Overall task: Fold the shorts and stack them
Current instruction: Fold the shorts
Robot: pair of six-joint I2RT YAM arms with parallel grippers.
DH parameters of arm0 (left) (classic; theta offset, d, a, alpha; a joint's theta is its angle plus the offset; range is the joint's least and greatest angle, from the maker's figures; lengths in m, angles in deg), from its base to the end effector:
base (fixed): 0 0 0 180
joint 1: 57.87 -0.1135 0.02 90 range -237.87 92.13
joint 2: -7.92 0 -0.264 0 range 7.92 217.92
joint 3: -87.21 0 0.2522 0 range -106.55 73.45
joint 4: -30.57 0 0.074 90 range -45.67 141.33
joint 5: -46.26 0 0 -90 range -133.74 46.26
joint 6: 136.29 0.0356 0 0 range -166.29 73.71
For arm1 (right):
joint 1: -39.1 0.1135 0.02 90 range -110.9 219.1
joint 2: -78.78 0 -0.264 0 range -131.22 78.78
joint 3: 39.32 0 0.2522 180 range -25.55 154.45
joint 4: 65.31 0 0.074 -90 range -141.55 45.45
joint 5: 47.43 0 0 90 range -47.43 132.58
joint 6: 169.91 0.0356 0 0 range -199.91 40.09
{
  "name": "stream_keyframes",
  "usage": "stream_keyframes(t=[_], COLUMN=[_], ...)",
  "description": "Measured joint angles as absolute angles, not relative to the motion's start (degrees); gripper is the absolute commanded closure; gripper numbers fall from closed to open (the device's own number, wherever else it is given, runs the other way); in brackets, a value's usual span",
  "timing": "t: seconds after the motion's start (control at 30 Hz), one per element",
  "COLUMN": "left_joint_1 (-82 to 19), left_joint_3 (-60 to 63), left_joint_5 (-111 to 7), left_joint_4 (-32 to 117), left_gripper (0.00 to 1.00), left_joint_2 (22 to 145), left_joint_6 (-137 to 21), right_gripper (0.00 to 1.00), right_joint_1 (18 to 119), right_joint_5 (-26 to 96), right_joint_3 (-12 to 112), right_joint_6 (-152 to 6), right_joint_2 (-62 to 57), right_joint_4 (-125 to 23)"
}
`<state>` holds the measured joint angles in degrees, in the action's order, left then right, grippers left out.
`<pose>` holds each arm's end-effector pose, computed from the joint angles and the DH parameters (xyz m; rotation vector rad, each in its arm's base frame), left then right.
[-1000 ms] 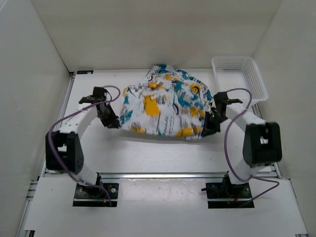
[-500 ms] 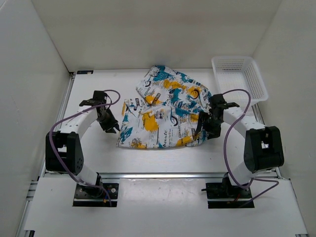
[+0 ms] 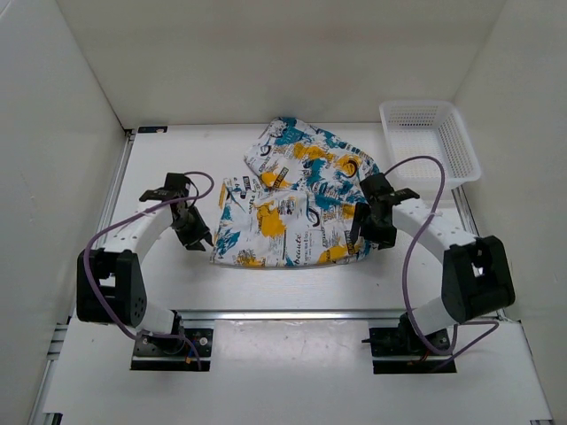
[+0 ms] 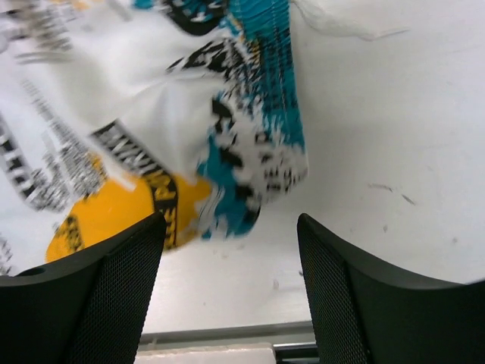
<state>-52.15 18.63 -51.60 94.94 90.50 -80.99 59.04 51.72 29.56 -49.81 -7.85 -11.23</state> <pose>0.2509 -0.0300 0.2073 -0.7264 2.8943 -0.2974 0.2639 0.0897 0.1965 0.2824 2.7735 -0.0136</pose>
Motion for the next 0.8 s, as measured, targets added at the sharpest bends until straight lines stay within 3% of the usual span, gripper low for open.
stream_keyframes(t=[0.1, 0.23, 0.4, 0.53, 0.6, 0.63, 0.8], left_joint_1=[-52.11, -51.48, -48.15, -46.75, -46.78, -46.78, -46.82], left_joint_3=[18.32, 18.93, 20.64, 20.02, 19.00, 18.25, 14.91], left_joint_5=[-51.54, -51.34, -51.60, -51.75, -51.47, -51.21, -50.51], left_joint_4=[94.92, 94.57, 94.39, 93.08, 92.78, 92.49, 91.75], left_gripper=[0.62, 0.67, 0.60, 0.60, 0.68, 0.89, 0.90], left_joint_2=[90.50, 90.50, 91.46, 96.38, 99.86, 101.69, 107.27], left_joint_6=[-80.99, -81.25, -81.80, -82.24, -82.32, -82.28, -82.10], right_gripper=[0.25, 0.33, 0.40, 0.42, 0.45, 0.45, 0.45], right_joint_1=[60.40, 60.49, 59.39, 58.61, 58.61, 58.61, 58.61], right_joint_5=[53.62, 54.78, 52.36, 49.38, 48.62, 48.38, 48.22], right_joint_3=[30.63, 28.18, 19.70, 18.48, 18.59, 18.91, 25.03], right_joint_6=[-48.82, -45.87, -43.01, -42.37, -42.35, -42.42, -43.05], right_joint_2=[-4.16, 1.00, 8.48, 5.96, 3.60, 2.33, -8.38], right_joint_4=[-9.83, -9.90, -10.18, -12.17, -14.12, -14.60, -16.83])
